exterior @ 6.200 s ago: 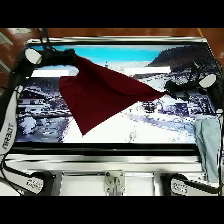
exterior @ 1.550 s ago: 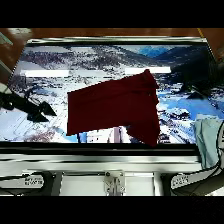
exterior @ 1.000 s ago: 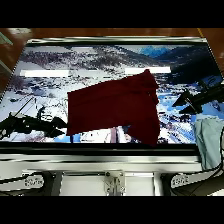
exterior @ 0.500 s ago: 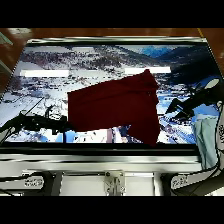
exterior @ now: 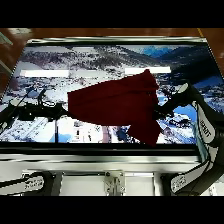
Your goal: Fold the shirts.
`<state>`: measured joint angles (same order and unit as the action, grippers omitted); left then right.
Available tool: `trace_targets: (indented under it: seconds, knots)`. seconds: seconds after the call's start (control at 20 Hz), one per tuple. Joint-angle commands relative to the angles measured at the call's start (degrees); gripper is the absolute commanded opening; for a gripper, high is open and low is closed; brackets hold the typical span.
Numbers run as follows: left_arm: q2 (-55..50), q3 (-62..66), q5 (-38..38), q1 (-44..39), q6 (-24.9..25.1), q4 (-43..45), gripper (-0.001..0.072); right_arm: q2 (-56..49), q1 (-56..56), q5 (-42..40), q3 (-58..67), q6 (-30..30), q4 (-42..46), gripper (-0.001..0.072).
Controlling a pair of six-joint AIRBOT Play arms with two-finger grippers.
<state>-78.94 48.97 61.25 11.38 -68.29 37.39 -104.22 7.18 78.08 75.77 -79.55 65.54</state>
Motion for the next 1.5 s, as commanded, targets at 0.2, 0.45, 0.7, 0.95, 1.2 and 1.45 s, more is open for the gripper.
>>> trace_targets:
  seconds: [0.2,0.45,0.7,0.95,1.2,1.45]
  knots:
    - [12.3,15.6,0.7,0.1,0.2,3.2,0.0037,16.3,-1.5,-2.3,11.1,10.8,2.1,0.0060]
    - [27.0,46.8,-1.9,0.5,0.2,4.5,0.0039,41.0,-1.5,-15.2,31.8,13.9,6.1,0.0060]
    - [35.6,63.2,-8.1,0.5,-6.9,11.8,0.0038,56.2,-1.5,-12.4,37.4,13.6,10.2,0.0060]
    - [38.1,62.9,7.2,0.5,-14.0,22.6,0.0038,57.7,-1.5,-4.1,37.4,10.4,11.5,0.0060]
    - [34.7,54.6,14.9,0.5,-16.1,28.3,0.0039,46.0,-1.5,7.1,37.4,9.2,11.3,0.0060]
    - [26.1,37.9,14.8,0.5,-17.1,28.5,0.0039,23.7,-3.3,11.1,37.4,4.6,9.3,0.0060]
